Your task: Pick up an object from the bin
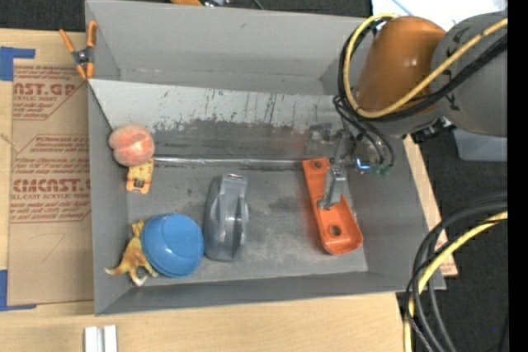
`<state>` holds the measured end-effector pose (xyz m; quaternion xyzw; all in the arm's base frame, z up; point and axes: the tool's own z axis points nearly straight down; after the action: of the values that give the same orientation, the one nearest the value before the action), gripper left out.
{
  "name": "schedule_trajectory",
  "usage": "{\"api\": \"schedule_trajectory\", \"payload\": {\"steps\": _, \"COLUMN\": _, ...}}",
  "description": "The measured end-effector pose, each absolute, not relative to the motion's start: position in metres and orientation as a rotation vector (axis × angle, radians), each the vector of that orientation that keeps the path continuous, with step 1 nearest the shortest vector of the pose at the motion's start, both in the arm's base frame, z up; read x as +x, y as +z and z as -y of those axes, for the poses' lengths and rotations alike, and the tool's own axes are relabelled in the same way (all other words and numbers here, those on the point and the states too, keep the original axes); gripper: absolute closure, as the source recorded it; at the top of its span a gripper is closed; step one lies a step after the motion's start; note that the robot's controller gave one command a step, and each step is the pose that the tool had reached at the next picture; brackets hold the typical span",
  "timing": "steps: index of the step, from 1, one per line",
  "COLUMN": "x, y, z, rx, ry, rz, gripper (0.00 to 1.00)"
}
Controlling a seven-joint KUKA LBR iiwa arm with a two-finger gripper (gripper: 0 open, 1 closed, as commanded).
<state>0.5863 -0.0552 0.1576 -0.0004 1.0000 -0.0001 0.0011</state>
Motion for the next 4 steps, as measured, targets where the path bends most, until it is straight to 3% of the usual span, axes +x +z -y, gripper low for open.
{"api": "schedule_trajectory", "payload": {"steps": 1, "x": 0.586, "y": 0.158, "z": 0.055, "rx": -0.001, "ry": 0.000, "rz": -3.139, "gripper": 0.00}}
{"api": "schedule_trajectory", "payload": {"steps": 2, "x": 0.583, "y": 0.201, "z": 0.063, "rx": -0.028, "ry": -0.002, "rz": -3.132, "gripper": 0.00}}
{"api": "schedule_trajectory", "payload": {"steps": 3, "x": 0.581, "y": 0.170, "z": 0.067, "rx": -0.001, "ry": 0.002, "rz": -3.142, "gripper": 1.00}}
{"api": "schedule_trajectory", "payload": {"steps": 4, "x": 0.581, "y": 0.170, "z": 0.067, "rx": -0.001, "ry": 0.002, "rz": -3.142, "gripper": 1.00}}
